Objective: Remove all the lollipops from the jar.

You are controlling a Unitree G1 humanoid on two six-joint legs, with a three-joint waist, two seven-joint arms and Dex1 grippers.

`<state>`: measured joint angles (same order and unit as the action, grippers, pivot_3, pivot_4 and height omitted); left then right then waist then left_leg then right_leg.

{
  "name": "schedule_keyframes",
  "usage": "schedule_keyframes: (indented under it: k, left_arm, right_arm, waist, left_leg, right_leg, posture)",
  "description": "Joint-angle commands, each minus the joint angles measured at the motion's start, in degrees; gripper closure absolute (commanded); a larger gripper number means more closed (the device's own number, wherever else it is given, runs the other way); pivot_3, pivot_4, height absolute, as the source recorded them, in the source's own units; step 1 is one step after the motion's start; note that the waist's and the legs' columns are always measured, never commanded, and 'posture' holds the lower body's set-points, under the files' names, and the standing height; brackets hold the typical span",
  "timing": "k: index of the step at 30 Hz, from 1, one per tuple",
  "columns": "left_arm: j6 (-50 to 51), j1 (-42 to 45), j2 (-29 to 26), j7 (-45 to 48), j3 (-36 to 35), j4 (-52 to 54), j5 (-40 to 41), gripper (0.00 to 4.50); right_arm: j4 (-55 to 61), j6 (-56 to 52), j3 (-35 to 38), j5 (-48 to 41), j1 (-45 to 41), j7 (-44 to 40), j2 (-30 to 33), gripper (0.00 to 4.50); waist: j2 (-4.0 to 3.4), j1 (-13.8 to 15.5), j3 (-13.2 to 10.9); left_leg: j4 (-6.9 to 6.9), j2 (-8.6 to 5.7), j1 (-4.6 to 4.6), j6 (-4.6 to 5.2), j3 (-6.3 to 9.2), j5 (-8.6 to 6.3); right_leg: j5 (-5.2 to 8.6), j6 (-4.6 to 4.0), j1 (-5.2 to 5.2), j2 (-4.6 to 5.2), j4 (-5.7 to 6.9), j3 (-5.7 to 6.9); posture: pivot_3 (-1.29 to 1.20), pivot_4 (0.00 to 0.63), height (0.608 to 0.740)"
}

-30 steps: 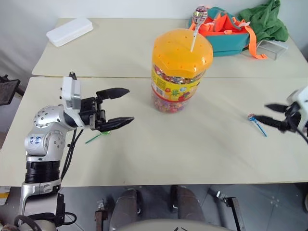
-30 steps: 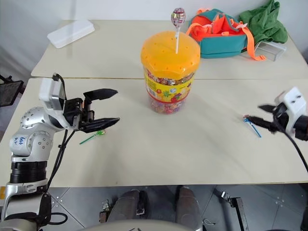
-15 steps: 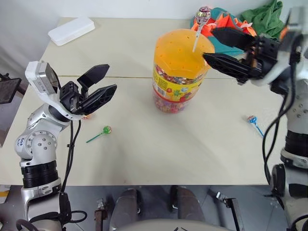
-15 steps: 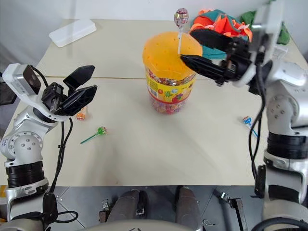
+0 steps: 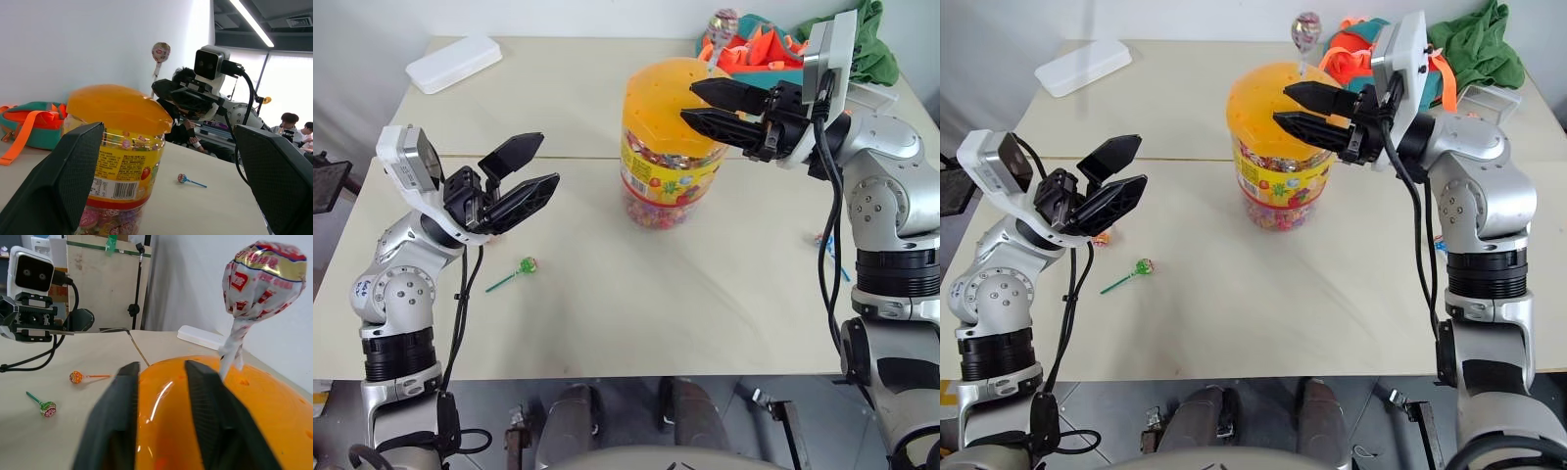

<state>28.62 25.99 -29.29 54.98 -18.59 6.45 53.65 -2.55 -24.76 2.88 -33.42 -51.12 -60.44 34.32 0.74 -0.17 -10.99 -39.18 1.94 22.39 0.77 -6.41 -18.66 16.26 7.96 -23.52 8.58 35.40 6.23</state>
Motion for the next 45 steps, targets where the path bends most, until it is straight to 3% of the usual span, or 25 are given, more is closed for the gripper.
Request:
schedule_keyframes:
  k: [1,8,25,28,31,35,39,41,45]
  left_arm:
    - [-1.45,0.52,-0.07,0.29,-0.68,2.37,0.39,0.0]
    - [-2.22,0.39,-0.21,0.89,-0.36,2.11,0.09,0.0]
    - [-1.94,1.98,-0.06,1.32,0.04,1.86,0.76,0.0]
    - [-2.22,2.48,0.33,0.88,-0.19,1.76,0.96,0.0]
    - [-1.92,3.12,0.89,0.83,-0.4,1.6,1.87,0.0]
    - [-2.22,4.05,1.19,1.77,0.09,0.75,1.24,0.0]
    - [-3.34,5.94,0.82,3.69,1.95,0.39,-0.94,0.0]
    - [-3.62,6.36,0.14,5.08,3.29,0.73,-2.31,0.0]
    - [-5.6,4.81,-2.63,9.99,7.26,0.4,-7.38,0.0]
  right_arm:
    - [1.67,0.5,3.5,-1.06,0.78,-2.16,3.36,3.04]
    - [-4.17,0.87,5.74,2.12,0.16,0.29,6.91,3.04]
    - [-5.2,-0.51,0.64,2.61,-6.23,-0.29,-0.65,3.04]
    - [-6.01,-0.6,1.31,2.4,-7.13,0.89,-1.23,3.55]
    - [-6.37,-0.57,2.93,1.06,-7.39,0.94,-1.49,4.45]
    - [-7.1,-2.62,8.94,-5.06,-8.77,1.63,-1.83,4.45]
    - [-8.53,-8.12,16.7,-10.86,-10.66,5.27,1.78,4.45]
    - [-9.52,-10.92,17.63,-9.38,-9.33,5.27,7.26,4.45]
    - [-13.59,-8.48,10.45,6.27,1.13,5.51,23.06,4.45]
  waist:
    - [0.0,0.18,0.0]
    - [0.0,0.02,0.0]
    - [0.0,0.03,0.0]
    - [0.0,-0.08,0.0]
    - [0.0,-0.06,0.0]
    - [0.0,-0.03,0.0]
    - [0.0,0.19,0.0]
    - [0.0,0.37,0.0]
    - [0.01,0.39,0.0]
  left_leg:
    - [0.0,0.0,0.0,0.0,0.02,0.0]
    - [0.01,-0.01,0.01,0.02,-0.01,-0.01]
    - [0.03,0.0,0.02,0.02,-0.05,-0.01]
    - [0.04,0.01,0.02,0.02,-0.06,-0.01]
    - [0.04,0.01,0.02,0.02,-0.06,-0.01]
    - [0.04,0.0,0.02,0.02,-0.06,-0.01]
    - [0.03,-0.01,0.05,0.02,-0.04,-0.01]
    - [0.04,-0.01,0.07,0.02,-0.01,-0.01]
    - [0.11,-0.04,0.09,0.06,-0.04,-0.05]
  right_leg:
    - [0.0,0.0,0.0,0.0,0.0,0.01]
    - [0.0,0.0,0.0,0.0,-0.04,0.01]
    - [0.0,0.0,-0.06,0.0,-0.02,-0.02]
    - [0.0,0.0,-0.06,0.0,-0.02,-0.01]
    - [0.0,0.0,-0.07,0.0,-0.02,-0.01]
    - [0.0,0.0,-0.06,0.0,-0.02,-0.02]
    - [0.0,0.0,-0.06,0.0,-0.03,-0.01]
    - [0.0,0.0,-0.06,0.0,-0.04,0.02]
    - [0.0,0.0,-0.04,0.0,-0.25,0.04]
  posture:
    - [0.0,0.15,0.74]
    - [0.0,0.15,0.74]
    - [0.0,0.15,0.74]
    - [0.0,0.15,0.74]
    - [0.0,0.15,0.74]
    - [0.0,0.15,0.74]
    - [0.0,0.15,0.74]
    - [0.0,0.15,0.74]
    - [0.0,0.15,0.74]
